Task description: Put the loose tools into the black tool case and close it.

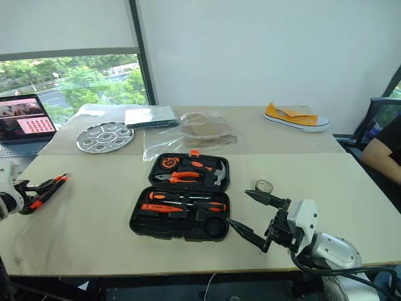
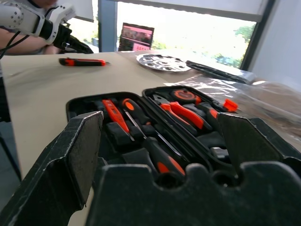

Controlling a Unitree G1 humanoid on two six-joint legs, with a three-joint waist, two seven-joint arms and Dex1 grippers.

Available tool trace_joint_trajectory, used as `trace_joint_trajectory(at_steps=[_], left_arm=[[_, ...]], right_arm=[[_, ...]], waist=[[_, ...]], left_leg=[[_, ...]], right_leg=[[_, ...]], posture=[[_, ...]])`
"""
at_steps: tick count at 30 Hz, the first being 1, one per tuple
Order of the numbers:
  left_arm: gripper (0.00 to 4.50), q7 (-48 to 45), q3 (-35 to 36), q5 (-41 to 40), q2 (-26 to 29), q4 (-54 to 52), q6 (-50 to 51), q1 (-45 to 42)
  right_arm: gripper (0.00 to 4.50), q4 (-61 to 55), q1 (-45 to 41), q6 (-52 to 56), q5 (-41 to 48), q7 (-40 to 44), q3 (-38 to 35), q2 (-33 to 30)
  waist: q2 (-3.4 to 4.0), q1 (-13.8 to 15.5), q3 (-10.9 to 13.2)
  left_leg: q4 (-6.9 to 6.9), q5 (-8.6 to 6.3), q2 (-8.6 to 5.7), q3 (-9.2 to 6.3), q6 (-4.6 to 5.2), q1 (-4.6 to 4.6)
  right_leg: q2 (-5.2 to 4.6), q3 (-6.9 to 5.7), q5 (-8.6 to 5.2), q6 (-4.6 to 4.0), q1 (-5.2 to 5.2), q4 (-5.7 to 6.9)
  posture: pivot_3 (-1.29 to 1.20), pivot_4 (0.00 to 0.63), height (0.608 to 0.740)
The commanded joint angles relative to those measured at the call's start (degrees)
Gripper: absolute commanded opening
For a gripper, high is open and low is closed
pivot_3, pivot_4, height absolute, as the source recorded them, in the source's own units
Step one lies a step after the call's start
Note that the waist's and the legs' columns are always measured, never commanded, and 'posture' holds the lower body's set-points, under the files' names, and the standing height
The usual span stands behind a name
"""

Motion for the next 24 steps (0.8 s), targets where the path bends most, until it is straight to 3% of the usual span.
trace_joint_trajectory(at_steps=[1,8,11,17,21,24], left_arm=[[4.39,-0.6,-2.7,3.6,0.4,7.6,-1.7,-4.6],[4.39,2.9,-3.5,5.5,-0.7,14.2,3.1,-7.8],[3.69,1.2,-3.0,5.0,-0.6,14.2,4.8,-7.4],[1.59,-4.3,-2.3,4.1,0.0,12.2,5.2,-5.3],[1.57,-16.8,2.7,-2.1,-0.5,5.8,-4.5,-2.2],[1.57,-32.2,4.7,-9.1,-1.6,-6.5,-5.0,2.3]], right_arm=[[4.5,-3.9,2.2,-0.5,0.1,-1.7,-2.6,-0.4],[4.5,-6.5,5.4,-0.1,0.3,-3.9,-5.2,-1.1],[4.5,-6.9,6.3,-0.3,0.3,-4.1,-5.6,-1.2],[4.5,-6.8,6.6,-0.6,0.2,-4.3,-5.5,-1.2],[4.5,-6.1,5.9,-0.6,0.2,-4.0,-5.1,-1.3],[4.5,-5.5,5.8,-0.5,0.6,-3.3,-5.5,-1.8]], waist=[[-0.01,-0.1,0.0],[-0.01,0.5,0.0],[0.01,0.4,0.0],[0.04,0.1,0.0],[0.04,0.3,0.0],[0.0,0.8,0.0]], left_leg=[[-0.01,-0.08,0.01,-0.04,0.01,-0.01],[0.01,-0.44,-0.22,-0.04,0.36,-0.05],[0.01,-0.45,-0.23,0.0,0.39,0.03],[0.02,-0.47,-0.15,0.17,0.41,0.26],[0.05,-0.46,-0.12,0.2,0.41,0.26],[0.11,-0.46,-0.08,0.15,0.39,0.06]], right_leg=[[0.01,0.0,0.01,-0.01,-0.08,0.0],[-0.26,-0.1,0.07,0.16,-0.29,-0.12],[-0.29,-0.1,0.07,0.19,-0.22,-0.13],[-0.27,-0.03,0.06,0.19,-0.11,-0.15],[-0.28,-0.01,0.07,0.18,-0.13,-0.12],[-0.28,-0.08,0.07,0.17,-0.22,-0.11]], posture=[[0.0,0.15,0.74],[0.0,0.15,0.74],[0.0,0.15,0.74],[0.0,0.15,0.74],[0.0,0.15,0.74],[0.0,0.15,0.74]])
